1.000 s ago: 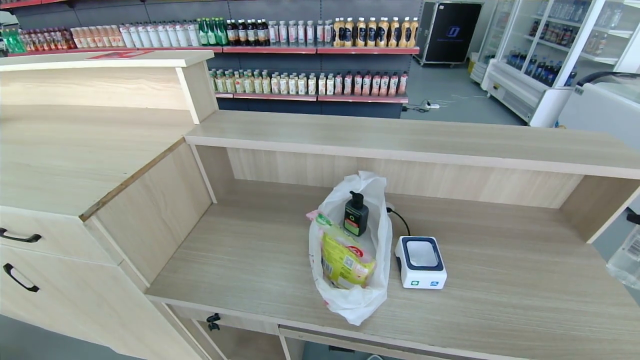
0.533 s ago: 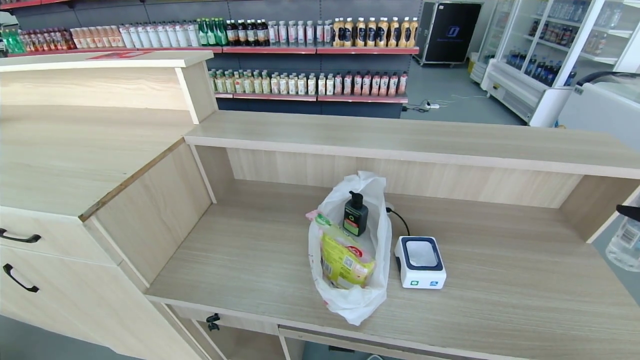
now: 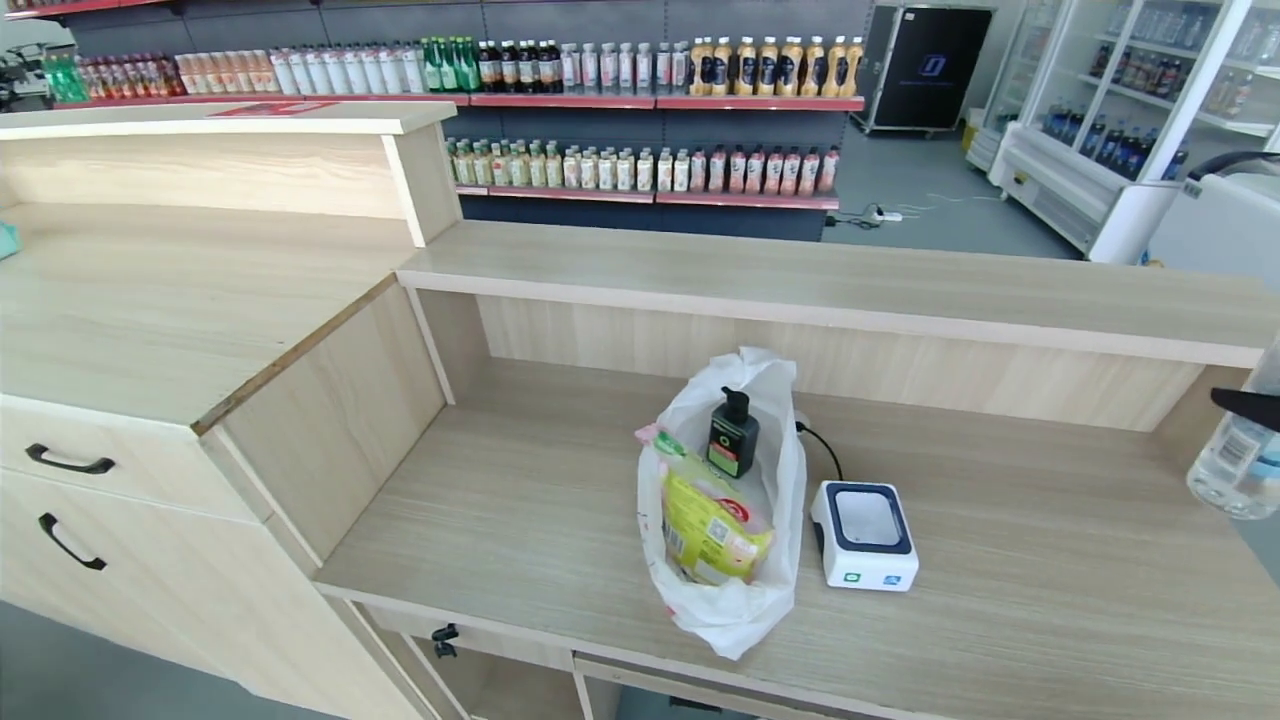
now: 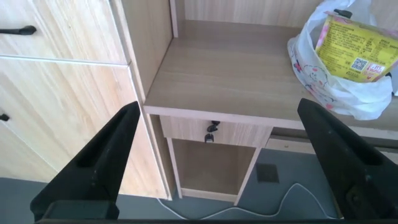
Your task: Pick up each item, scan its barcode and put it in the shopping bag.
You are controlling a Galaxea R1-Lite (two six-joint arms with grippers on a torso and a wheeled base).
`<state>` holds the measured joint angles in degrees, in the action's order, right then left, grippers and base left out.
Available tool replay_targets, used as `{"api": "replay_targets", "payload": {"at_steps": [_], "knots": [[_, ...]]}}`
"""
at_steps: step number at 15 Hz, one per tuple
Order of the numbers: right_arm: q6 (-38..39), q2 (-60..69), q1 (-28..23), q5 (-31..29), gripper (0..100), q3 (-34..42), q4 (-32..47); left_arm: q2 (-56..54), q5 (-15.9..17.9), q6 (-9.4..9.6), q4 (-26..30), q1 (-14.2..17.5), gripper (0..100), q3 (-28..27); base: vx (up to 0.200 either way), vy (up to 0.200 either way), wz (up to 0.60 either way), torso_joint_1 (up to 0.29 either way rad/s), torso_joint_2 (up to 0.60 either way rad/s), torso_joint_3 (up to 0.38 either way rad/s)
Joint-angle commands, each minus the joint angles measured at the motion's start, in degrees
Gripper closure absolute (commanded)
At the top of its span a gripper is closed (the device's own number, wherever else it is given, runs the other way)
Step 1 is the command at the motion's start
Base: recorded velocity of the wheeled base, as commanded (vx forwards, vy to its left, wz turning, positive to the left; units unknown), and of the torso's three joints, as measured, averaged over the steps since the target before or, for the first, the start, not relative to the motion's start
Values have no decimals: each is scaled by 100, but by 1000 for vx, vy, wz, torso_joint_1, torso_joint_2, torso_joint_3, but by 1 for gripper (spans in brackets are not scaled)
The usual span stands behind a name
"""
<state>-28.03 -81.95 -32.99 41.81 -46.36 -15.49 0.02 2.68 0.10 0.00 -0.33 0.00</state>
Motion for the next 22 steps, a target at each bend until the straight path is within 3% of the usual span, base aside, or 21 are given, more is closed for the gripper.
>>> {"api": "replay_targets", "payload": {"at_steps": [1, 5, 11, 14, 18, 22], "knots": [[87, -14, 442, -121, 100, -13, -41, 6, 4, -1, 0, -2, 0, 0, 0, 0, 600, 2, 2, 2], [307, -120, 1084, -481, 100, 31, -279, 6, -5, -1, 0, -2, 0, 0, 0, 0, 600, 2, 1, 1], [368, -990, 1462, -349, 100, 154, -446, 6, 4, -1, 0, -2, 0, 0, 0, 0, 0, 0, 0, 0], [412, -1807, 1629, 257, 100, 206, -1430, 6, 4, -1, 0, -2, 0, 0, 0, 0, 0, 0, 0, 0], [403, -2388, 1796, 398, 100, 259, -1957, 6, 4, -1, 0, -2, 0, 0, 0, 0, 0, 0, 0, 0], [386, -2976, 1805, 951, 100, 268, -2704, 6, -5, -1, 0, -2, 0, 0, 0, 0, 0, 0, 0, 0]]}}
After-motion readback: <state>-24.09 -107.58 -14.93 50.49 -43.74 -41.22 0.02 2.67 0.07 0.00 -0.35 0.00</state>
